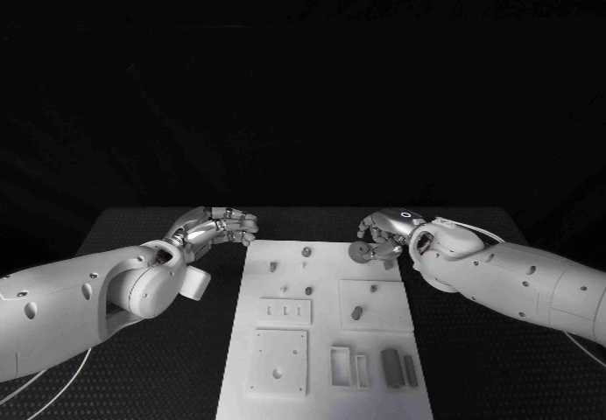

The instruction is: Assemble the parts on the task board

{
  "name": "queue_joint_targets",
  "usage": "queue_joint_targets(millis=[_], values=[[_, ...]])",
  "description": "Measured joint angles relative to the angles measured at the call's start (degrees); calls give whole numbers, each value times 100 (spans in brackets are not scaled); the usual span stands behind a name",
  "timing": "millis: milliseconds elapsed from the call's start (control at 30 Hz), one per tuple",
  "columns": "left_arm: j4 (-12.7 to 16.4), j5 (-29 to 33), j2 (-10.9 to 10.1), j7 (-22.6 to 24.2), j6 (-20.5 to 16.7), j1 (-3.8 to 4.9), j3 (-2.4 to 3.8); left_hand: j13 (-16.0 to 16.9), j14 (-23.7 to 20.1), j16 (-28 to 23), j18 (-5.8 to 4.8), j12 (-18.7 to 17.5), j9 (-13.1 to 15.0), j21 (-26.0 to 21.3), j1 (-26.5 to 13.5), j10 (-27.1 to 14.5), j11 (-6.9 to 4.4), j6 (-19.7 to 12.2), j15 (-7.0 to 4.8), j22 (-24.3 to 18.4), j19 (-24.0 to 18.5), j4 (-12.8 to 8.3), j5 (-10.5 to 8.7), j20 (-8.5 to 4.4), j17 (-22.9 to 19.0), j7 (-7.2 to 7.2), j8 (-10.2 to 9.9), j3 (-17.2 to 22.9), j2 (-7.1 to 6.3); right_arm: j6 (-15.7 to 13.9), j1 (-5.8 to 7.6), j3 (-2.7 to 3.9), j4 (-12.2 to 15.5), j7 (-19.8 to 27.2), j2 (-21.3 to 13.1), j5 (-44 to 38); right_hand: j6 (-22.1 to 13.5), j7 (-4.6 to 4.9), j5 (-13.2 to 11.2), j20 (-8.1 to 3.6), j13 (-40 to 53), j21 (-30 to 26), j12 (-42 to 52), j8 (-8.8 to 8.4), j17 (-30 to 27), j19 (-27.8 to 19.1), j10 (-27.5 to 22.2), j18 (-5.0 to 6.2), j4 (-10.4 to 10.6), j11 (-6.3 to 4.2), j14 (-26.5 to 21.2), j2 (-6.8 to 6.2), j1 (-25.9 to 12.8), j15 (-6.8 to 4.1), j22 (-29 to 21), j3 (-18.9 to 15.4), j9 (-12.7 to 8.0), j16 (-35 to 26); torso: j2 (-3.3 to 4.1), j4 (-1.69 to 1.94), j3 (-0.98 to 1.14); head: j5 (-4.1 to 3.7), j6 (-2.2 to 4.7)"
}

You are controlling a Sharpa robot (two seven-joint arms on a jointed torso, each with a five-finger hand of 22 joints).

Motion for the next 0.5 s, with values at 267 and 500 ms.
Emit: queue_joint_targets(millis=[267,500], values=[[5,0,0,-2,1,0,0,0,0,-19,0,-22,0,0,0,0,0,0,0,-1,0,0,0,0,6,0,0,0,0,80,-36,-10,-66,21,57,-11,5,-5,0,0,-18,36,1,53,39,1,-1,0,59,-2,4,131,79,-44,0,191,26,0,-2,1,0,1,-10],[5,0,0,-4,1,0,0,0,0,-23,-1,-22,0,0,0,0,0,0,0,-1,0,0,0,0,5,0,0,0,0,133,-58,-10,-128,30,88,-14,4,-5,0,-20,-36,74,29,100,82,-21,-4,-3,125,-5,-18,221,158,-66,0,458,59,1,-2,7,0,-2,-9]])
